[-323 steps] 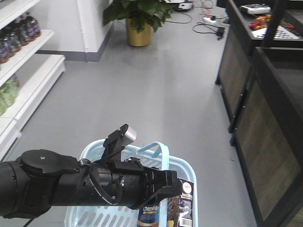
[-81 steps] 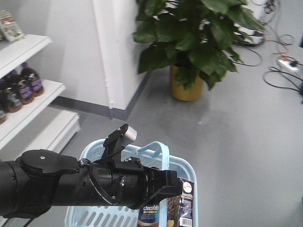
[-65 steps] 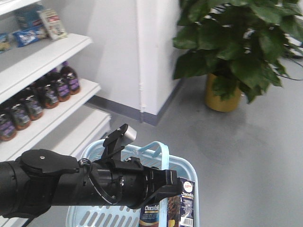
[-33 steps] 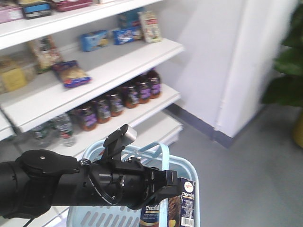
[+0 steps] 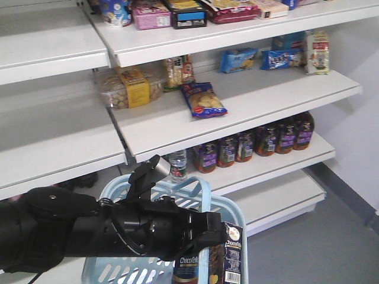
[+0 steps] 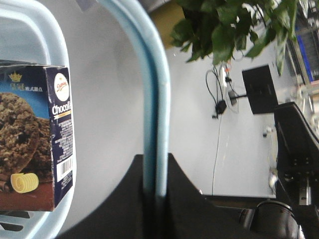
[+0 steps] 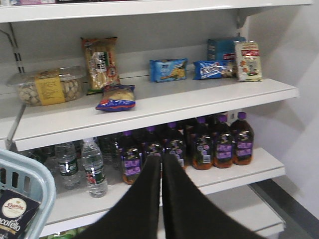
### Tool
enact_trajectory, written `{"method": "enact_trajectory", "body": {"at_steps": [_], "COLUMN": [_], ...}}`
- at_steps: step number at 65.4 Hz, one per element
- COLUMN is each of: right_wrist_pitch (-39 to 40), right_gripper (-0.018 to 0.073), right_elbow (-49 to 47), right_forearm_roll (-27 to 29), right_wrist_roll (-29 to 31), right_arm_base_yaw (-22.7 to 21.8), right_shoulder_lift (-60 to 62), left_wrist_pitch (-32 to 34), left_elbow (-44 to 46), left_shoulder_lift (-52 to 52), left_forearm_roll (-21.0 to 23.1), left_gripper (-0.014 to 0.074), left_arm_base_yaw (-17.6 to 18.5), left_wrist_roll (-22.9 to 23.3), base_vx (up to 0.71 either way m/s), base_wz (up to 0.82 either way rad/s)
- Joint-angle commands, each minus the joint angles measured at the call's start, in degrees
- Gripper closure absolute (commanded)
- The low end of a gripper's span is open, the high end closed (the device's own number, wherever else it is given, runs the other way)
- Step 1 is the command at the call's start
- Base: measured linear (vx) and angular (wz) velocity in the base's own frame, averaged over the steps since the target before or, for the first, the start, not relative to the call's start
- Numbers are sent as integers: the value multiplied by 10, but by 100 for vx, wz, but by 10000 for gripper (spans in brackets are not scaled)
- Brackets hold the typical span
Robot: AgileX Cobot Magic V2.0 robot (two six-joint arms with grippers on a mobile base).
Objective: Left arm holds basket, right arm returns cookies
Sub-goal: 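Drive up to the snack shelves with the basket held in the left gripper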
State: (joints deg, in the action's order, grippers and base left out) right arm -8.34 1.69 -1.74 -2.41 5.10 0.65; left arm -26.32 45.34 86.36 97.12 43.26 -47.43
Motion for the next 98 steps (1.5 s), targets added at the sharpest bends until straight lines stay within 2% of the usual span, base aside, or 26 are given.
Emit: {"method": "enact_trajectory", "body": {"at_steps": [1, 47, 98], "right_wrist_pitch": [45, 45, 45], "right_gripper": [568, 568, 568], "right_elbow": [0, 0, 0], "right_forearm_roll": [-2, -2, -2], "right_wrist_roll": [1, 1, 1], "right_arm_base_yaw": [-2, -2, -2], "right_shoulder_lift": [6, 6, 6], "left_wrist_pitch": [-23, -23, -23], "left_elbow": [17, 17, 17], "left_shoulder_lift": [-25, -25, -25], "left_forearm_roll": [22, 22, 22], "left_gripper": [603, 603, 603], "left_arm_base_yaw": [2, 2, 2], "left_wrist_roll": [-3, -3, -3], "base_vx": [13, 12, 9], "base_wz": [52, 54, -1]}}
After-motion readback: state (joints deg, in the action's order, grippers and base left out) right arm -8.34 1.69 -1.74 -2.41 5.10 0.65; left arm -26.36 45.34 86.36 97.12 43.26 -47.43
